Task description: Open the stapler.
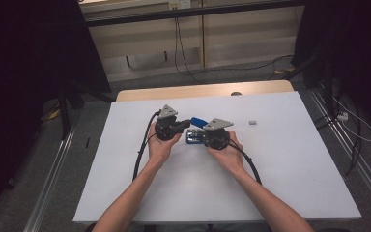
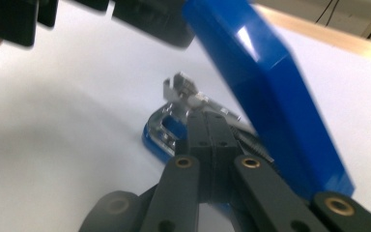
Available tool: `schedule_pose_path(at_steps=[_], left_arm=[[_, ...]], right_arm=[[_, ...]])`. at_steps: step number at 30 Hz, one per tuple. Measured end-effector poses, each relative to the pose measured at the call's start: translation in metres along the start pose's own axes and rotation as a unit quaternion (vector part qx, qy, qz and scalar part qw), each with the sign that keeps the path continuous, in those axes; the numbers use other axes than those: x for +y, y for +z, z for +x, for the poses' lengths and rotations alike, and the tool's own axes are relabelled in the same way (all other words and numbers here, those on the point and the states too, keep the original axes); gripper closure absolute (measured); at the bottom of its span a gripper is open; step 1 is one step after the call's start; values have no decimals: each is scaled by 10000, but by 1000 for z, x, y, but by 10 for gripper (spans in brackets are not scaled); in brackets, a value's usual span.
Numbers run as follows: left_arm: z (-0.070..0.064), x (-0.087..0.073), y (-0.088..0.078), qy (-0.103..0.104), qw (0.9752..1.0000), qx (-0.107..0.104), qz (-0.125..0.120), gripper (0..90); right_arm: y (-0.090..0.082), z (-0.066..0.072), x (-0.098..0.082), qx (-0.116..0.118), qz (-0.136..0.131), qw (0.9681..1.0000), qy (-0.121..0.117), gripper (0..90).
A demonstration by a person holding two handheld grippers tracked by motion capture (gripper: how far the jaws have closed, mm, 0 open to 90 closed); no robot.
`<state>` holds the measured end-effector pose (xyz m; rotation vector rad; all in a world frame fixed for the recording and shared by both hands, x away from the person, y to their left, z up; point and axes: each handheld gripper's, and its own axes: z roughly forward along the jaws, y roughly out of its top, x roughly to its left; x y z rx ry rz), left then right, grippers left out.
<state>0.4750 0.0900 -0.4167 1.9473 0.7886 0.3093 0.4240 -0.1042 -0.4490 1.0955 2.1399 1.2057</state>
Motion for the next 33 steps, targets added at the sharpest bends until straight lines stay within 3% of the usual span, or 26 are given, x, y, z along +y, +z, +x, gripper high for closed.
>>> schedule_pose_path(at_steps=[12,17,20,28,30,33], left_arm=[[2,1,1,-85,10000,-45,-27,900],[-1,3,1,47,10000,18,-53,900],[0,3,1,22,10000,-13,-47,900],[5,-4,2,-13,9998,66,168,900],[5,-7,4,70,9996,134,250,900],[6,-11,6,70,9994,64,329,900]], right_arm=[[6,5,3,-141,-217,9996,76,900],[9,5,4,-300,-340,9989,84,900],[10,5,4,-329,-356,9987,149,900],[11,7,4,-404,-342,9985,128,900],[11,6,4,-412,-342,9985,118,900],[10,6,4,-417,-324,9985,106,900]])
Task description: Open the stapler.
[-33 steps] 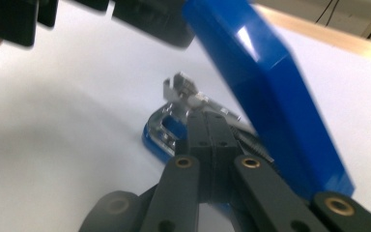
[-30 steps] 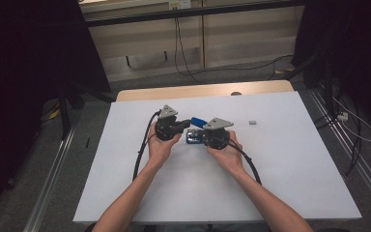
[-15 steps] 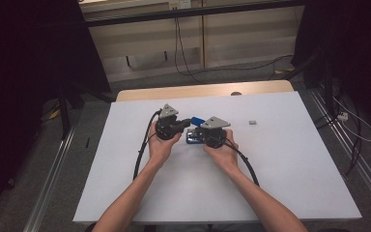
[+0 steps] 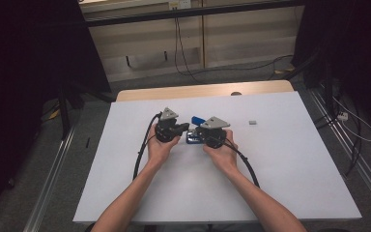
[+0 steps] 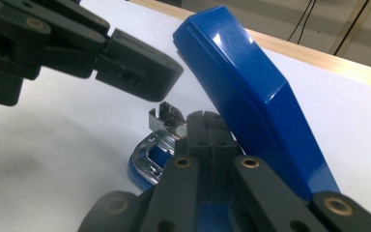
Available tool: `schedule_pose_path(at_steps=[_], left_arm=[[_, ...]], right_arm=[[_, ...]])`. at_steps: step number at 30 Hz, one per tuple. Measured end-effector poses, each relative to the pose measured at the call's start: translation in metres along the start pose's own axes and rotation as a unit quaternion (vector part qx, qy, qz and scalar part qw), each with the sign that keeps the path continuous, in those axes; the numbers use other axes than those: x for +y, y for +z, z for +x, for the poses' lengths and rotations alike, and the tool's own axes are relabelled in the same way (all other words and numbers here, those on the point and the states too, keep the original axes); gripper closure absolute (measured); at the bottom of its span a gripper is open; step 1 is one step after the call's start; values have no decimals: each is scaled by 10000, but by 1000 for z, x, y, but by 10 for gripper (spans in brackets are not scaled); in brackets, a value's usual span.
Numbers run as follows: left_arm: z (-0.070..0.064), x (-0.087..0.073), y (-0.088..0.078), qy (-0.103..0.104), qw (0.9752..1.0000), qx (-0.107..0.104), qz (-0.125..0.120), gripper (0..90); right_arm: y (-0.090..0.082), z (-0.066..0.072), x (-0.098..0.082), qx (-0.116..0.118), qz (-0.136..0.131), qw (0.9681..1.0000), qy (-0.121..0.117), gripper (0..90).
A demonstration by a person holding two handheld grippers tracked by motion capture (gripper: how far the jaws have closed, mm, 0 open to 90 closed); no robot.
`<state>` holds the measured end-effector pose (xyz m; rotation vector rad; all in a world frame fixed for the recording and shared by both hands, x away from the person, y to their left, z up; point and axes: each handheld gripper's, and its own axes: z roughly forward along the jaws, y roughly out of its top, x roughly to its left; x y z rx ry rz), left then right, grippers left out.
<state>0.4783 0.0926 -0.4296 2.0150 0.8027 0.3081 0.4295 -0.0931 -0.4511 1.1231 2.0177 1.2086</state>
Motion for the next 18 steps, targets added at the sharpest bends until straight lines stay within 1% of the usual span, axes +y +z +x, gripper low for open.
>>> schedule_pose_path(at_steps=[2,4,7,8,10,14,15,18], left_arm=[[-1,0,0,17,10000,-21,-15,900],[-3,0,2,48,10000,-65,21,900],[-5,-2,4,89,9999,-65,64,900],[-5,-2,4,89,9999,-65,64,900],[-4,-2,6,-8,9999,-103,66,900],[-5,-3,6,28,9999,-99,62,900],[-5,-3,6,40,9999,-88,59,900],[-4,-4,6,27,9999,-104,54,900]], right_arm=[[0,0,0,2,3,10000,-19,900],[0,-1,0,2,16,10000,-3,900],[0,-1,0,-12,4,10000,-12,900],[0,-1,0,-12,4,10000,-12,900],[0,-1,0,-4,26,10000,-26,900],[1,-1,0,-21,20,10000,-48,900],[1,-1,0,-19,15,10000,-18,900],[1,0,-1,-24,12,10000,-10,900]])
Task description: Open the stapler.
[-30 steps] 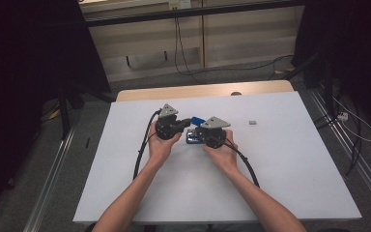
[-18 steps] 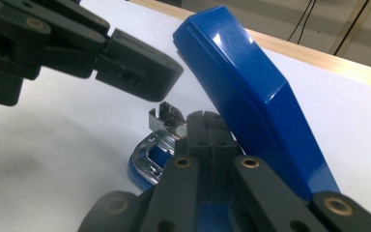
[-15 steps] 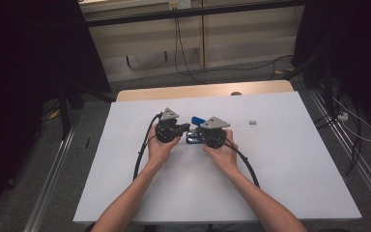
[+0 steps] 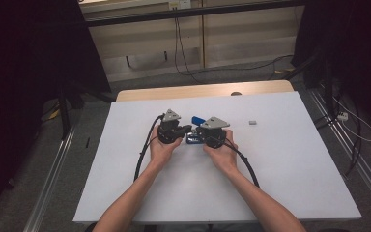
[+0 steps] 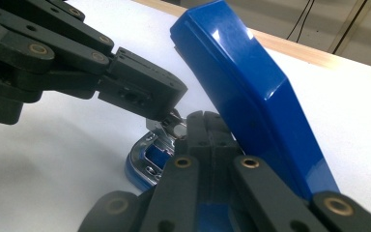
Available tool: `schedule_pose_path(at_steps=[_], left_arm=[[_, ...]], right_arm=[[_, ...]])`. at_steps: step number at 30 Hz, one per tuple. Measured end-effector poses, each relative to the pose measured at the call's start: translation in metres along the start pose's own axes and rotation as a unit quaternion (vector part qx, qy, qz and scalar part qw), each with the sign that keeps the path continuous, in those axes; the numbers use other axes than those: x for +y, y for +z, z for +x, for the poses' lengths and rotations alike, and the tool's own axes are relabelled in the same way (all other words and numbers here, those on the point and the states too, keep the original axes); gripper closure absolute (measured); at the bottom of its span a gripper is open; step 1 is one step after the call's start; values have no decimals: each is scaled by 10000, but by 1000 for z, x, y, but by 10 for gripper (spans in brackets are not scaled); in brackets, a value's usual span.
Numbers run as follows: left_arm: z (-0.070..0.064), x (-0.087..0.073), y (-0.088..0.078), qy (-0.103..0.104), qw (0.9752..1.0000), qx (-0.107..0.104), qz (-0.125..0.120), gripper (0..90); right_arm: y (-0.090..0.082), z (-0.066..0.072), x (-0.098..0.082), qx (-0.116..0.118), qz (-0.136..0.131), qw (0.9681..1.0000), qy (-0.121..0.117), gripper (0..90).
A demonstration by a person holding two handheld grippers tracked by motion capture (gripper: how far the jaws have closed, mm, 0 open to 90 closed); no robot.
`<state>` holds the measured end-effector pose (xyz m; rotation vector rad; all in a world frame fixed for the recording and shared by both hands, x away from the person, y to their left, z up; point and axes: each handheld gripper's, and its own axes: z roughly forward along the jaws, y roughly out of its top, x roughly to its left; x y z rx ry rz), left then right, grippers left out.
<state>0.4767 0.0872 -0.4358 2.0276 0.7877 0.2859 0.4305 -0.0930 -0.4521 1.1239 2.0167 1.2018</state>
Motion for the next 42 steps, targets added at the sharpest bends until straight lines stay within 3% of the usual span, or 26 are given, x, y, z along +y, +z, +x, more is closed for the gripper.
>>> schedule_pose_path(at_steps=[4,11,24,30,34,42], left_arm=[[0,-2,2,78,9999,54,78,900],[2,-5,4,31,9999,-3,131,900],[3,-6,5,1,10000,-35,76,900],[3,-6,5,20,10000,-32,72,900],[6,-7,5,-82,9999,-116,26,900],[4,-7,4,19,9999,-78,62,900]], right_arm=[[1,2,-1,-6,36,10000,-45,900],[1,2,0,-46,17,10000,-82,900],[4,5,9,-245,-159,9994,-167,900],[5,4,9,-246,-186,9995,-68,900],[5,4,9,-256,-221,9994,-62,900],[9,8,17,-278,-299,9991,-143,900]])
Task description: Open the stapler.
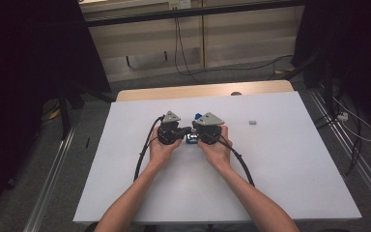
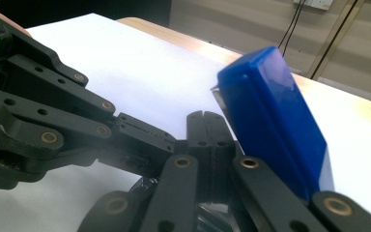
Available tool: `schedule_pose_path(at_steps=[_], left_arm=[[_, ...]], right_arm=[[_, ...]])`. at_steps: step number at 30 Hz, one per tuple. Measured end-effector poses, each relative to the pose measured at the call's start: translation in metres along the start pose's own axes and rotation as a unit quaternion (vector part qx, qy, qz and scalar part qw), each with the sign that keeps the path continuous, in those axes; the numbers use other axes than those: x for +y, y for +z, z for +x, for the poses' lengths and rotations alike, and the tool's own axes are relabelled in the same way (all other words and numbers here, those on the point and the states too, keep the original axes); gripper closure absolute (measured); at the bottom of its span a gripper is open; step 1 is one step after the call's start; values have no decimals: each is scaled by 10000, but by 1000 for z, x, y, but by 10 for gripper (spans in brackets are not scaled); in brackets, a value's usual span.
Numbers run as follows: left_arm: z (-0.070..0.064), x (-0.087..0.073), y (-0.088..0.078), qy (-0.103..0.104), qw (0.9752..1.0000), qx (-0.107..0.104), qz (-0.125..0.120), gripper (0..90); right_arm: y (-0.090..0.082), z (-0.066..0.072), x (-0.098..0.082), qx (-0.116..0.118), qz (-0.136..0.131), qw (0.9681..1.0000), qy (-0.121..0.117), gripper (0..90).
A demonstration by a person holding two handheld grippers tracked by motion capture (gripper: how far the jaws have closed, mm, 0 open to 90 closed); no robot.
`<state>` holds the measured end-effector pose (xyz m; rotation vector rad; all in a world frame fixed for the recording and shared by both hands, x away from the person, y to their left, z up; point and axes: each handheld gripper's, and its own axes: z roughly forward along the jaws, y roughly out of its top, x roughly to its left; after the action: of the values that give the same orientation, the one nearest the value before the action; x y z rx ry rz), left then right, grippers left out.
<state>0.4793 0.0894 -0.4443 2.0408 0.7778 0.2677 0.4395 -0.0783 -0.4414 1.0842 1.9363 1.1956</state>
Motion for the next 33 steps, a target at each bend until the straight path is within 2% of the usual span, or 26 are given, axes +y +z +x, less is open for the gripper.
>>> schedule_pose_path(at_steps=[7,9,10,13,17,21,26,27,33], left_arm=[[-1,0,0,36,10000,27,5,900],[-3,0,0,162,9998,113,2,900],[-3,0,0,162,9998,113,2,900],[-2,0,0,140,9998,113,-7,900],[-3,0,0,124,9999,101,-8,900],[-1,-1,0,4,10000,62,-32,900],[-2,-1,0,-5,10000,67,-23,900],[-1,-1,0,-10,10000,64,-29,900],[-1,-1,0,-5,10000,59,-37,900]], right_arm=[[-2,-3,1,-37,-25,10000,-6,900],[-4,-5,2,-57,-41,10000,23,900],[-4,-5,2,-57,-41,10000,23,900],[-7,-9,3,-63,-67,9999,140,900],[-8,-10,4,-60,-62,9999,145,900],[-8,-10,4,-65,-61,9999,133,900],[-9,-11,4,-96,-50,9999,69,900],[-11,-14,5,-102,-59,9998,142,900],[-15,-19,5,-130,-72,9998,141,900]])
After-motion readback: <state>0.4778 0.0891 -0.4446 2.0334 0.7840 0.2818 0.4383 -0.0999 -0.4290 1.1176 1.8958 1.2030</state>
